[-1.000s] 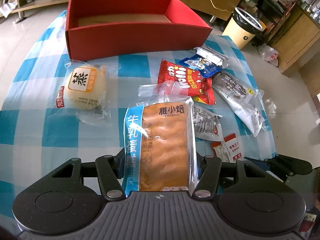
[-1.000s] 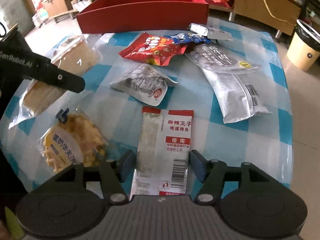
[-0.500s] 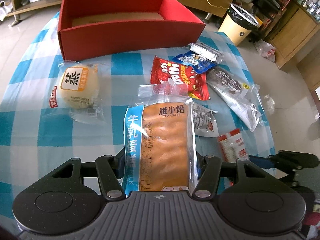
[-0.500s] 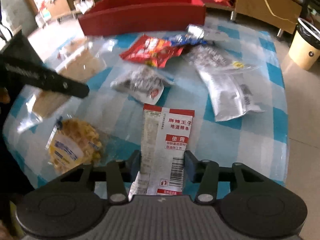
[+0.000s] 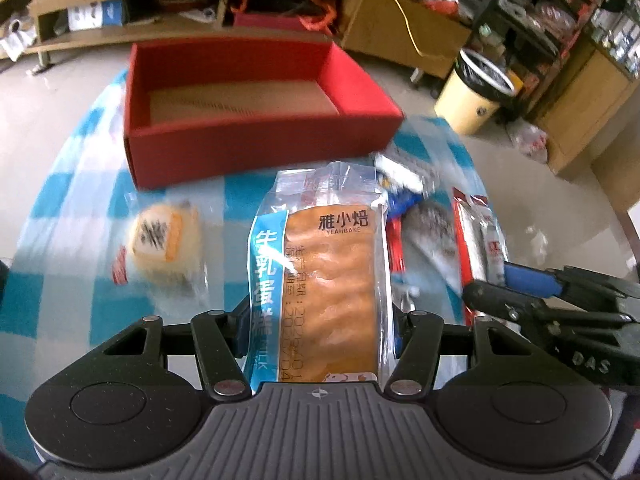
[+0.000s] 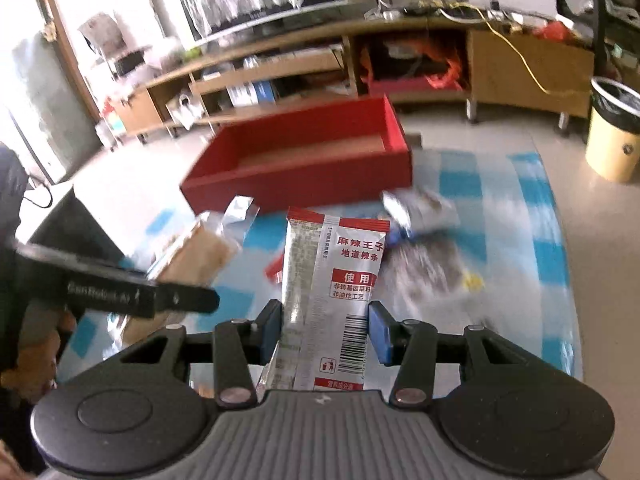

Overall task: Organize snacks
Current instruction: 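Lift both held packets and carry them over the red box with both tools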

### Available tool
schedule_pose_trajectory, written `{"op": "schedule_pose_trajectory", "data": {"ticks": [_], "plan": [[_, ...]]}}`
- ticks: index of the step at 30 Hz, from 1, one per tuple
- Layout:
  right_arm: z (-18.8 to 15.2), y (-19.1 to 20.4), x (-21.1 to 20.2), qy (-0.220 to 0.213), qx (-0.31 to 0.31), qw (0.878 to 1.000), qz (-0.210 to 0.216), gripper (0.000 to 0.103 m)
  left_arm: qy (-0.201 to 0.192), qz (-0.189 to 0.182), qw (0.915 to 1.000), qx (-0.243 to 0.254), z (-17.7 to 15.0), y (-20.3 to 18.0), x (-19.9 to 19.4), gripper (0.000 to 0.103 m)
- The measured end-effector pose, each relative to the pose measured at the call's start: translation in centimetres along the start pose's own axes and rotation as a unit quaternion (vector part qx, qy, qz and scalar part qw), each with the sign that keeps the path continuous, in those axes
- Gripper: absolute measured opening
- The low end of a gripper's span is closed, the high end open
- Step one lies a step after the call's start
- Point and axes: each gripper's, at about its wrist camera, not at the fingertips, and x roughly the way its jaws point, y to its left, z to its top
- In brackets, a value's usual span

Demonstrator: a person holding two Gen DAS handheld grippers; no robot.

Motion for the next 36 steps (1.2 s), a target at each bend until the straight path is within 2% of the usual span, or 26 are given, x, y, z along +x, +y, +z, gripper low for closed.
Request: {"op": "schedule_pose_trajectory", "data": {"ticks": [9, 14, 22, 26, 36], "plan": [[6.5, -1.4, 3.7, -0.044, 0.003, 0.999, 0.018, 0.046, -0.060, 0.031, 0.9977, 0.000, 5.5, -0.2, -0.8, 0.066], [10.4, -1.5, 6.1, -0.064, -0.008, 0.998, 0.018, 0.046, -0.074, 0.059, 0.9955, 0.000, 8.7, 0.3, 0.5, 0.066], [15.0, -1.3, 10.5, -0.073, -0.029, 0.997, 0.017, 0.046, -0.097, 0.096, 0.9906, -0.011, 13.1, 2.2, 2.8, 0.066], [16.3, -1.3, 13.4, -0.066, -0.037, 0.997, 0.014, 0.046, -0.089, 0.106, 0.9901, -0.020, 14.3, 3.3, 5.0, 0.066], [16.8, -2.8, 19.3, -0.034, -0.060, 0.998, -0.004, 0.046, -0.065, 0.142, 0.9873, -0.030, 15.5, 5.4, 9.1, 0.066]]}}
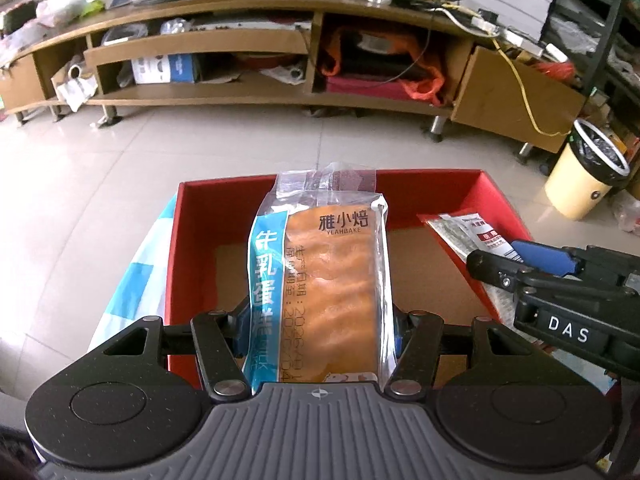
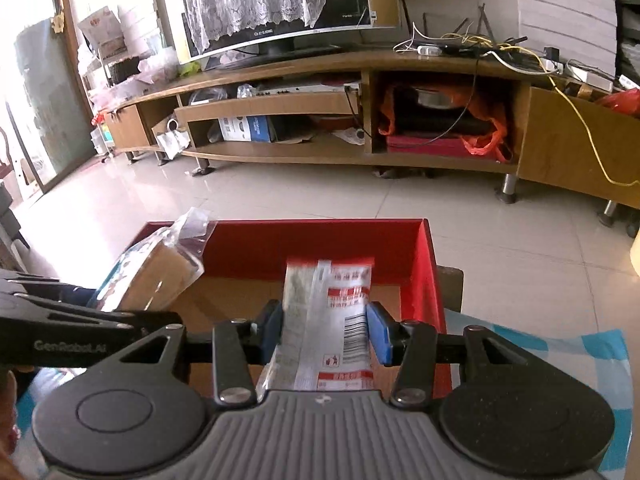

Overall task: Organize snacks
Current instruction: 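Lift both held packets and carry them over the red box with both tools, then lower both packets into the red box and open both tools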

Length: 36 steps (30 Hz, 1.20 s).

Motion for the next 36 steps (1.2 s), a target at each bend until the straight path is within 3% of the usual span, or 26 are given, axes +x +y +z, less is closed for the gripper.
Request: {"op": "schedule_pose_trajectory", "data": {"ticks": [7, 12, 24, 36], "plan": [[-0.9, -0.5, 2.4, 0.021, 0.007, 1.000, -0.001, 0.046, 0.017, 0.024, 0.9995, -0.011, -0.2, 0.9, 1.7, 0.075], [-0.8, -0.8, 2.6, 0.022, 0.012, 1.000, -0.002, 0.047, -0.004, 0.032, 0.9995, -0.003, 0.1, 0.8, 0.9, 0.087], [0.5, 0.4, -1.2, -0.007, 0.020, 1.000, 0.009, 0.048, -0.008, 0.013, 0.9995, -0.029, -0.6, 2.0, -2.6, 0.089], [-0.7, 3.8, -6.3, -0.008, -0.004, 1.000, 0.030, 0.051, 0.028, -0.017, 0.9969, -0.072, -6.4, 5.4, -7.2, 0.090]]}}
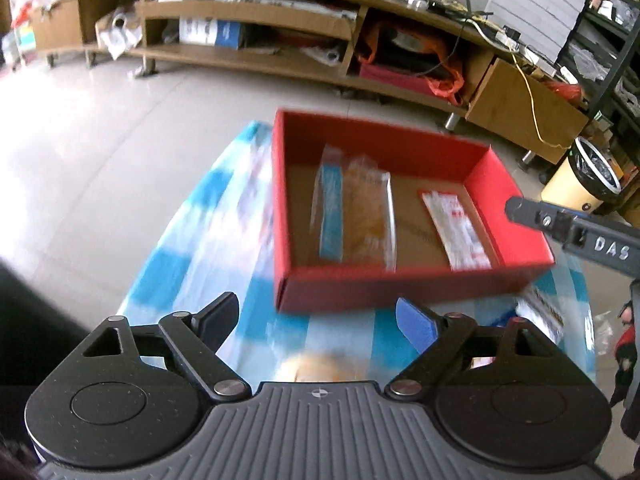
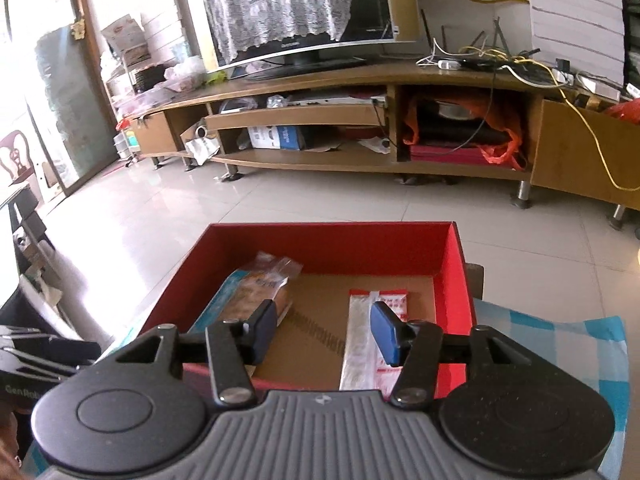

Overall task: Organize snacks
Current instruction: 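Lower both packets into the red box and open both tools, then move the left tool to the yellow waffle packet and grasp it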

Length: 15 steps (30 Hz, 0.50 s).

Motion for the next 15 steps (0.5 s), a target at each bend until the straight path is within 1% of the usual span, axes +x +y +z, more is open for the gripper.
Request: {"op": "schedule_pose_trajectory", "data": {"ticks": [6, 12, 15], "plan": [[-2.0, 0.2, -1.9, 0.014, 0.007, 1.000, 0.002, 0.052, 0.023, 0.004, 0.9997, 0.010, -2.1, -0.2, 0.4, 0.090], [-4.8, -0.9, -4.0, 0.040, 0.022, 0.999, -0.009, 0.052, 0.020, -0.014, 0.9995, 0.020, -3.4, -1.0, -0.8, 0.090], [-6.5, -1.4, -5.0, 0.061, 0.038, 0.997, -0.008, 0.052, 0.026, -0.025, 0.9992, 0.017, -4.5, -1.2, -1.4, 0.090]]}}
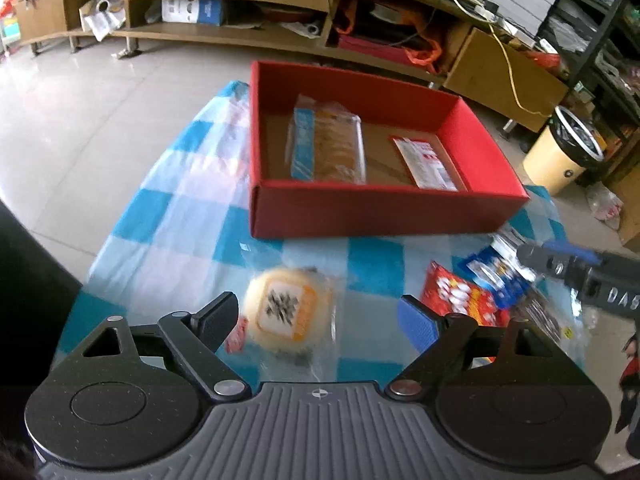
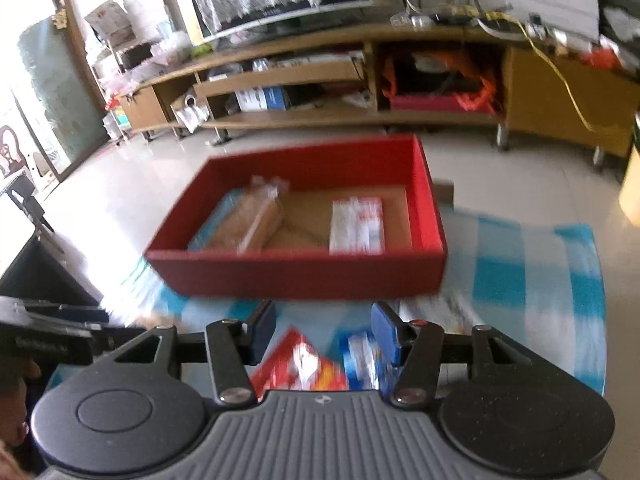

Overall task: Organize snacks
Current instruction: 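Move the left tool to the yellow waffle packet and grasp it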

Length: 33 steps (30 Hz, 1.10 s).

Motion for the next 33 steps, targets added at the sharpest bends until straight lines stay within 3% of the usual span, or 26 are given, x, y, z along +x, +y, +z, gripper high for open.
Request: {"op": "schedule_pose_trajectory", "data": {"ticks": [10, 16, 24, 31, 33], "plan": [[-4.7, -1.6, -3.7, 0.023, 0.033, 0.999, -0.013, 0.053, 0.068, -0.057, 0.9957, 0.027, -7.5, -2.8, -1.7, 0.091], [-6.5, -2.8, -5.8, 0.021, 0.064, 0.998, -0.013, 0.053, 0.114, -0.068, 0.9897, 0.054, -11.6, -4.9, -1.6, 0.094], [-8.0, -4.0, -7.7, 0.018, 0.083, 0.996, -0.016, 0.059, 0.126, -0.040, 0.9870, 0.092, -14.0, -7.1, -0.5, 0.102], [-8.5, -6.3, -7.4, 0.028, 0.102, 0.993, -0.042, 0.059, 0.129, 0.036, 0.9754, 0.175, -16.0, -9.0, 1.5, 0.103], [-8.5, -6.7, -7.3, 0.028, 0.101, 0.993, -0.050, 0.059, 0.131, 0.028, 0.9771, 0.166, -16.0, -8.4, 1.6, 0.103]]}}
